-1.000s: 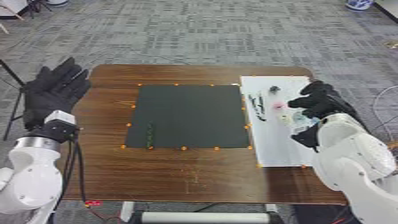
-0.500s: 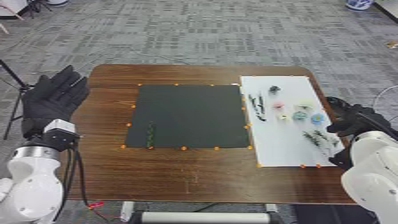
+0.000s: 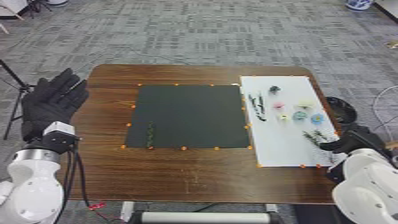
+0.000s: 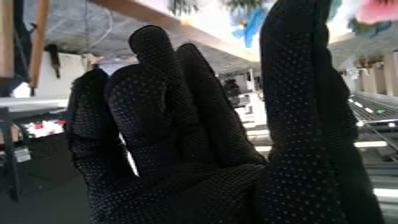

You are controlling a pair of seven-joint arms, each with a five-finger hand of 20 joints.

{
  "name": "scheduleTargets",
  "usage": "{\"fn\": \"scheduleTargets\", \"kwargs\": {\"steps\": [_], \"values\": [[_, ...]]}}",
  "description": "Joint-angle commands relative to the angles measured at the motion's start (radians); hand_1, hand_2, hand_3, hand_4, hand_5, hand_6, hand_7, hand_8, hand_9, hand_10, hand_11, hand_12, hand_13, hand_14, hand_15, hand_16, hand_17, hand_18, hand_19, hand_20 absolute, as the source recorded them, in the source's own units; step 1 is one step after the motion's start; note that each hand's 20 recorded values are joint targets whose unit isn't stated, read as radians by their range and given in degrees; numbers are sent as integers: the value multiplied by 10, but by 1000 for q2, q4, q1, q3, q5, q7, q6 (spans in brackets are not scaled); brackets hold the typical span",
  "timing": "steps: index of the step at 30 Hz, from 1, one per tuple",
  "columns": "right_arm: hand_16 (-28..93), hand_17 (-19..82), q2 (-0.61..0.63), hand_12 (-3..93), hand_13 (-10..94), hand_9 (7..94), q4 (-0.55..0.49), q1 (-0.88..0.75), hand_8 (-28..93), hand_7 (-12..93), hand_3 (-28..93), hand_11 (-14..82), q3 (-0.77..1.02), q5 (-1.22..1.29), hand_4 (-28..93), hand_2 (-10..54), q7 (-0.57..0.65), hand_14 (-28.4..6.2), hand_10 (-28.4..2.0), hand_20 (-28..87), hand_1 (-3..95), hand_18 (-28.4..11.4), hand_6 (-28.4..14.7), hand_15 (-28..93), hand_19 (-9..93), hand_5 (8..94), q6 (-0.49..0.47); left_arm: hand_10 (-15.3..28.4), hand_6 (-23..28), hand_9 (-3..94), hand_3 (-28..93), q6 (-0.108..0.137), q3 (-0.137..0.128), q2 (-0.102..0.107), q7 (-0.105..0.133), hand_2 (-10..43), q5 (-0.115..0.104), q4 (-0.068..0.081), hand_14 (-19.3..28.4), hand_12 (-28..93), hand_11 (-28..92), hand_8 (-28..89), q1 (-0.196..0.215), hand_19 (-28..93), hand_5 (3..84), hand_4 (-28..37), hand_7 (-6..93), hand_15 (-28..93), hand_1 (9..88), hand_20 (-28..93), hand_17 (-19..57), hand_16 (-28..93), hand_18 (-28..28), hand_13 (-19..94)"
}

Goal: Arrange flowers

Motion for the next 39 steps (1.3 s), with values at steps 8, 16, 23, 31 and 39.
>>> {"fn": "scheduleTargets", "kwargs": {"steps": [8,16,23,31,39], "values": [[396,325,-25,300,612,638,54,-58,-90,122,506,392,-5,16,-283,-95,-37,-144,-172,361,542,-253,-47,743,818,638,45,156,99,350,746,5,-15,-2,3,163,-5,-15,158,106,218,-79,46,369,456,-283,108,282,262,99,-64,-46,157,266],[401,325,-28,354,625,655,70,-53,-94,165,669,420,-37,3,-282,-95,-59,-136,-157,357,486,-246,-37,741,807,683,98,157,99,350,750,9,-22,-6,7,159,-11,-18,159,107,219,-79,56,368,457,-283,108,282,258,99,-64,-45,157,265],[401,341,-24,493,665,715,71,-62,141,289,642,368,-45,-26,-241,-95,-68,-125,-134,356,550,-241,-33,738,802,746,158,159,99,350,751,10,-26,-13,2,158,-11,-18,159,107,220,-79,64,368,457,-283,109,283,257,99,-64,-44,157,265],[403,354,-9,484,686,715,40,-71,205,381,669,412,-35,-99,-212,-67,-68,-119,-137,358,519,-244,-21,740,814,724,288,162,102,349,750,7,-42,-29,3,159,-8,-24,159,107,219,-78,88,367,456,-283,107,282,256,99,-64,-43,157,263],[403,367,26,498,699,721,-24,-33,204,414,688,430,-77,-196,-195,-68,-91,-112,-129,359,508,-245,-20,748,828,722,436,164,103,348,751,14,-70,-60,16,158,-5,-42,159,107,217,-78,131,367,455,-283,107,282,255,99,-64,-43,157,263]]}}
